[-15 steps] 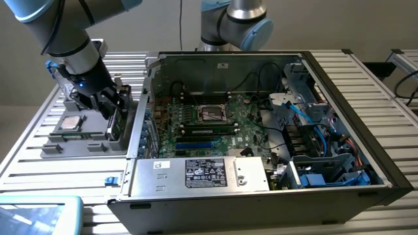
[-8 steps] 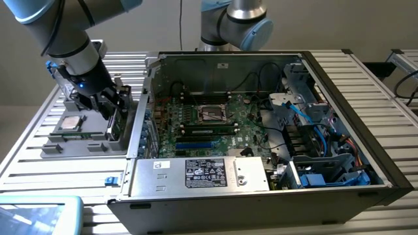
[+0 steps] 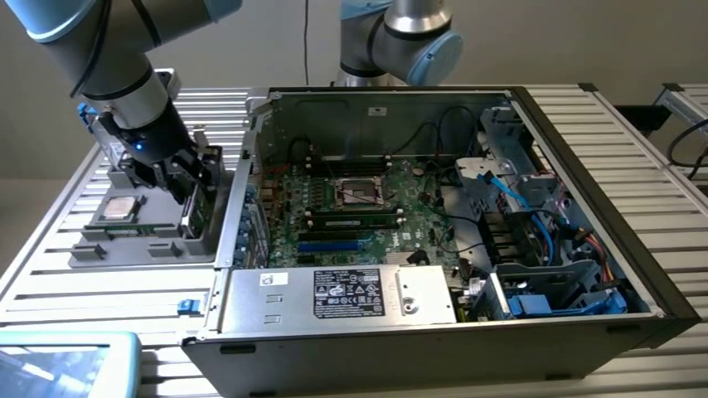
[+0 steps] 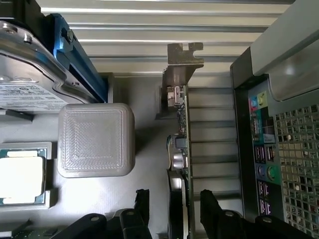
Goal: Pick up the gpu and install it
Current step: 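Pick up the gpu and move the gpu toward the slot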
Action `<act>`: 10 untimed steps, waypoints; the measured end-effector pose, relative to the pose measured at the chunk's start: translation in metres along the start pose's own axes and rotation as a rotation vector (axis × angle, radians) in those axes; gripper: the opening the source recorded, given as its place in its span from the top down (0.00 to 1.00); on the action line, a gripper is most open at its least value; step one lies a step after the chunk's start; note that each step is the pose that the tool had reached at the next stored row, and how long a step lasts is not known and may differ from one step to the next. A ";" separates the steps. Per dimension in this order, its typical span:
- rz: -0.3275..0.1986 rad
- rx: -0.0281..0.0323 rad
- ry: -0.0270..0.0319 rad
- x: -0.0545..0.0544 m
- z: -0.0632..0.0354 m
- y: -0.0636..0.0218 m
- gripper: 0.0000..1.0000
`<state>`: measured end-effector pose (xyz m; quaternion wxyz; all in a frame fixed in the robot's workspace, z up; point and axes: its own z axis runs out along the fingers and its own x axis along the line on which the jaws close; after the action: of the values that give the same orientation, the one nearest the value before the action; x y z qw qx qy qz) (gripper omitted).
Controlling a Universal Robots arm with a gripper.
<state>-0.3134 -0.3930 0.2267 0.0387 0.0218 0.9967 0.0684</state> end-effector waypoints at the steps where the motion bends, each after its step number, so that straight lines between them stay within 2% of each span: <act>1: 0.000 0.0003 0.0002 0.000 0.0004 -0.0001 0.46; 8: -0.001 0.0019 0.0000 -0.002 0.0016 -0.0002 0.46; 10: -0.001 0.0020 0.0002 -0.004 0.0018 -0.0001 0.55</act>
<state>-0.3092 -0.3930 0.2252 0.0386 0.0214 0.9967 0.0674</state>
